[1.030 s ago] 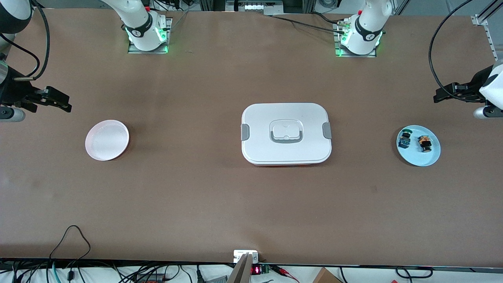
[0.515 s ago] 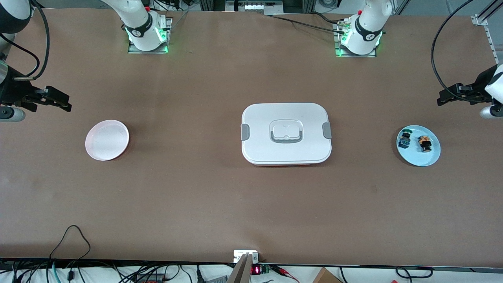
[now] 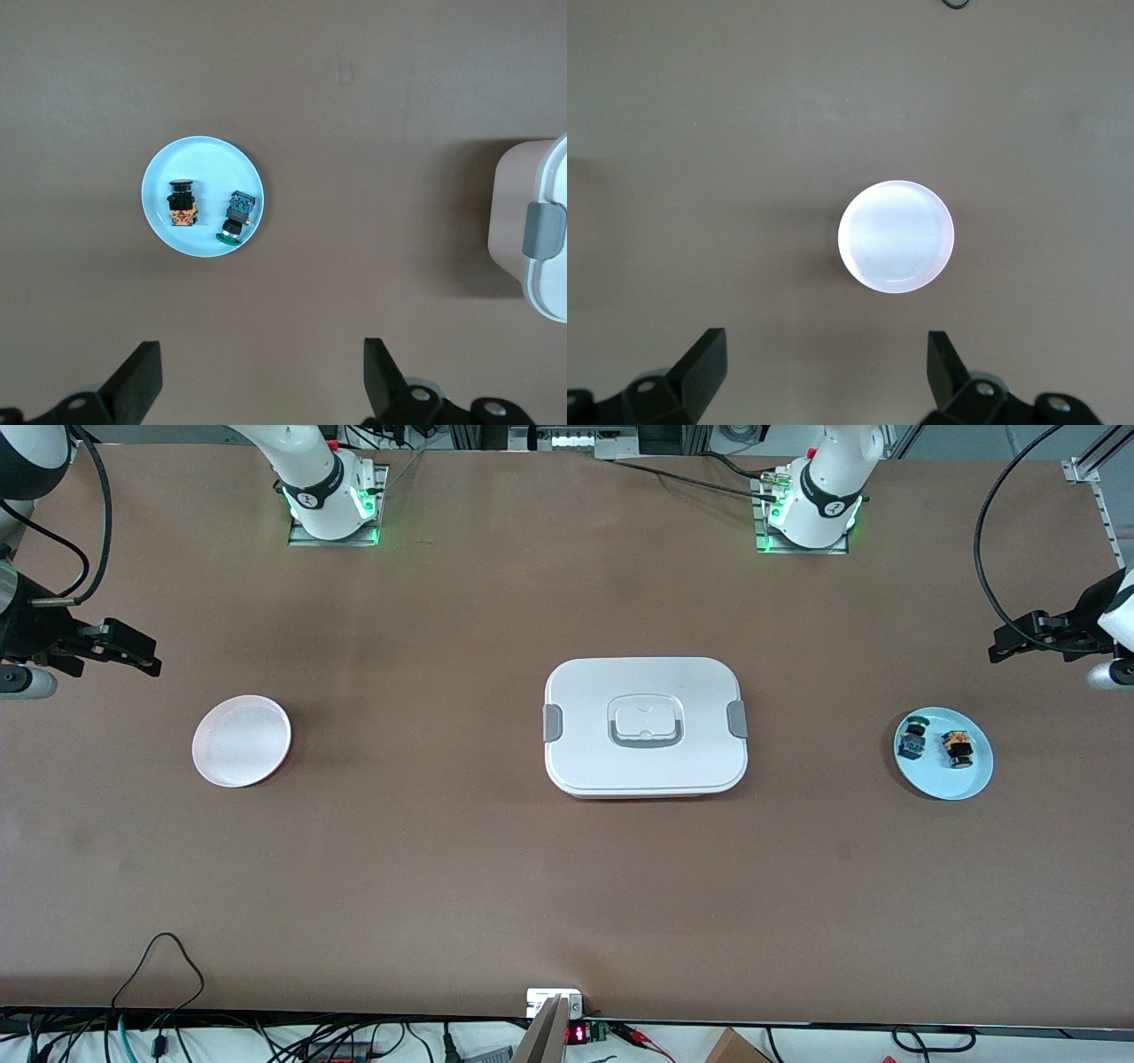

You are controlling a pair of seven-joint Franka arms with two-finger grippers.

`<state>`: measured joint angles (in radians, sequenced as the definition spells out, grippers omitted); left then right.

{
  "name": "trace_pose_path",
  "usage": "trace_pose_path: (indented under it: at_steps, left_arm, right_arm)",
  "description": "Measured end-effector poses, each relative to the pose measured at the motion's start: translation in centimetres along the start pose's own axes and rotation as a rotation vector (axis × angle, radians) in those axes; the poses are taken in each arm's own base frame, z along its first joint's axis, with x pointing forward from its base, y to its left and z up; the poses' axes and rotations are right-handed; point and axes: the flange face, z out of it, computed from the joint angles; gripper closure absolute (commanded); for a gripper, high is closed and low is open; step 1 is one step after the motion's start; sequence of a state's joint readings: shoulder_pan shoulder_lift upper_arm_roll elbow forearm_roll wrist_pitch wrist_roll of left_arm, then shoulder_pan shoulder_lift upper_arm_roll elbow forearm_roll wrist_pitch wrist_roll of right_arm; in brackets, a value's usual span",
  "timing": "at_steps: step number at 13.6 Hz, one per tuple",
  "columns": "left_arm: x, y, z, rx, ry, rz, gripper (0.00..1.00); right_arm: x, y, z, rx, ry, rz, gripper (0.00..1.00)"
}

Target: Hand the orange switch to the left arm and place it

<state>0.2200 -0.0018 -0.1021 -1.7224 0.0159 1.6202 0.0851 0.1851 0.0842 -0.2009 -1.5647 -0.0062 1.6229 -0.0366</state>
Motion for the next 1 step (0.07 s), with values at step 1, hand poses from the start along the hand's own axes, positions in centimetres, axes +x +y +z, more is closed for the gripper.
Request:
trace_pose_path:
  at_steps: [1]
  left_arm:
    - [0.00, -0.02, -0.01, 0.000, 0.000, 0.000, 0.00]
  right_arm:
    - [0.00, 0.00, -0.08, 0.000, 0.001, 0.000, 0.00]
